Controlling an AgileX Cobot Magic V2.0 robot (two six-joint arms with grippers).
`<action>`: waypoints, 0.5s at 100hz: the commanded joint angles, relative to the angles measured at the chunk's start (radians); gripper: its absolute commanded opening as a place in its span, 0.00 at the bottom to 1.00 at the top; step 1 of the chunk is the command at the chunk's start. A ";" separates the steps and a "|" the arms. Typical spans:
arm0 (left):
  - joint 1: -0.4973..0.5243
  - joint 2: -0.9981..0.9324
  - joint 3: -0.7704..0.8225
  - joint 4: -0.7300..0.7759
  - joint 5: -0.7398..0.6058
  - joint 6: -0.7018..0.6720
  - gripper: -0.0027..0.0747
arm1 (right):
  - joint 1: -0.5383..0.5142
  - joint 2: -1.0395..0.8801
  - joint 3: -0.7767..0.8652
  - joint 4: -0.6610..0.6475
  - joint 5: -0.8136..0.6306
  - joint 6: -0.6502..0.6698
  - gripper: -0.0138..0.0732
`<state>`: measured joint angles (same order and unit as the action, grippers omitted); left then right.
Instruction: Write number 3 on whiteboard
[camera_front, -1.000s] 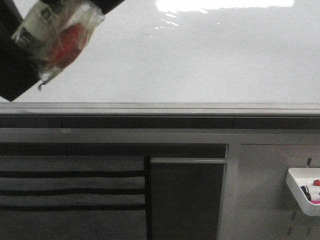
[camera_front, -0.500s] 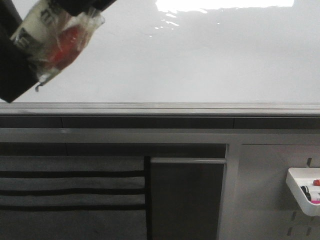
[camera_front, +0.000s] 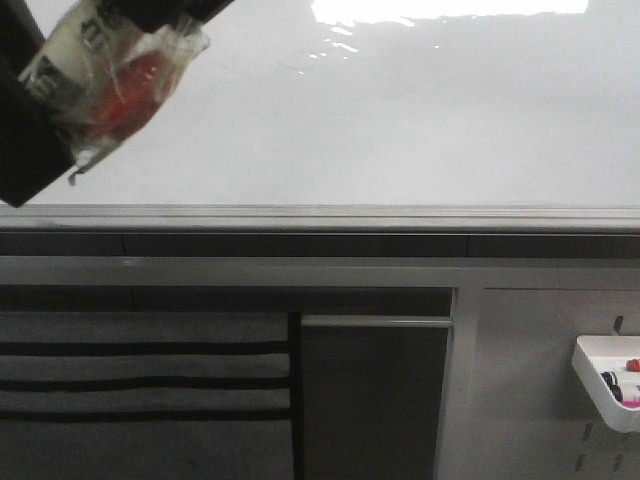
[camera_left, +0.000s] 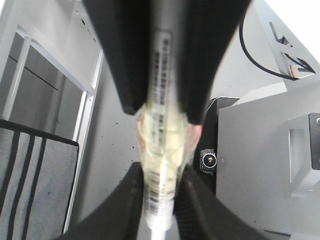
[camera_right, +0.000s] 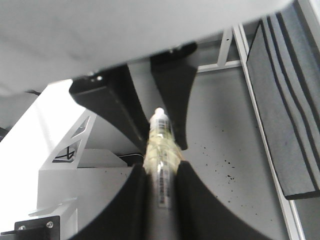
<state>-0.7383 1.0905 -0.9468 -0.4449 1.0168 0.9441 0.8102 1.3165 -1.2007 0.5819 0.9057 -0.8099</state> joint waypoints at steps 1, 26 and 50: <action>-0.005 -0.018 -0.034 -0.040 -0.062 0.002 0.42 | 0.001 -0.022 -0.035 0.041 -0.028 -0.009 0.12; 0.059 -0.052 -0.063 -0.035 -0.099 -0.028 0.61 | -0.003 -0.051 -0.035 -0.092 -0.064 0.093 0.12; 0.237 -0.184 -0.065 -0.035 -0.133 -0.098 0.61 | -0.003 -0.181 -0.019 -0.485 -0.090 0.510 0.12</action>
<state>-0.5562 0.9646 -0.9800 -0.4401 0.9372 0.8890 0.8102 1.2092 -1.2007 0.2382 0.8733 -0.4734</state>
